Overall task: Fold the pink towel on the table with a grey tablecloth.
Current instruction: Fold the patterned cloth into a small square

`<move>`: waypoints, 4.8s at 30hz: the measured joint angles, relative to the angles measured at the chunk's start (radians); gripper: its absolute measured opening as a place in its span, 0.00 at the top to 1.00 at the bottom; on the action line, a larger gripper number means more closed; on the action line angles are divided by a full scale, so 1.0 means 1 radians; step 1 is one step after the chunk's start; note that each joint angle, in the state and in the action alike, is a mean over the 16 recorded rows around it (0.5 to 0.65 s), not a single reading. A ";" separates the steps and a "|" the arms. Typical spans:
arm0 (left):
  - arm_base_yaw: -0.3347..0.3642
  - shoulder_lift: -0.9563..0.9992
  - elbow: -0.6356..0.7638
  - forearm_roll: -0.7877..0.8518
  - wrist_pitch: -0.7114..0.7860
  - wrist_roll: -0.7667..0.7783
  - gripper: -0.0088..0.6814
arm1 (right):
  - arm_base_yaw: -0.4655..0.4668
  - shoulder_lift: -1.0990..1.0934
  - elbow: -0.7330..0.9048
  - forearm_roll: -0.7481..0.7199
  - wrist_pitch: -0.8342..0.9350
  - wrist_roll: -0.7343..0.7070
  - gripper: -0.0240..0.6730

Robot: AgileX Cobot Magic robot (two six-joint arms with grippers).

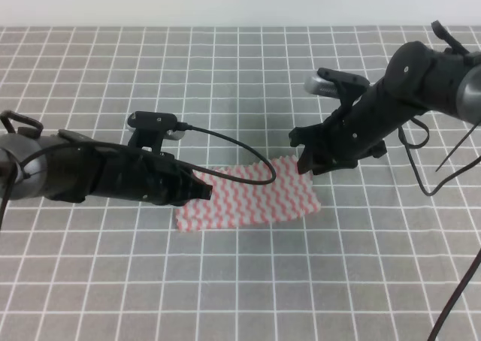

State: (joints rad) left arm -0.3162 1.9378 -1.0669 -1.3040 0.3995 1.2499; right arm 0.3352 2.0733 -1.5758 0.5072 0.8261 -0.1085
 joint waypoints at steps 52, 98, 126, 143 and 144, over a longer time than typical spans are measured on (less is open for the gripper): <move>0.003 0.012 -0.003 -0.007 0.024 0.002 0.99 | 0.001 0.050 -0.001 0.053 0.034 -0.005 0.62; 0.003 0.014 -0.002 -0.008 0.042 0.002 0.99 | 0.001 0.051 -0.042 0.118 0.088 -0.056 0.98; 0.036 -0.043 0.004 0.005 0.096 0.026 0.99 | 0.089 0.057 -0.079 0.276 0.058 -0.161 0.98; 0.138 -0.058 0.007 0.011 0.241 -0.014 0.99 | 0.089 0.057 -0.079 0.270 0.060 -0.161 0.98; 0.138 -0.049 0.007 0.010 0.242 -0.015 0.99 | 0.089 0.057 -0.079 0.271 0.060 -0.161 0.98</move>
State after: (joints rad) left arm -0.1778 1.8889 -1.0596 -1.2942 0.6414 1.2353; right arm 0.4245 2.1301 -1.6548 0.7779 0.8862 -0.2698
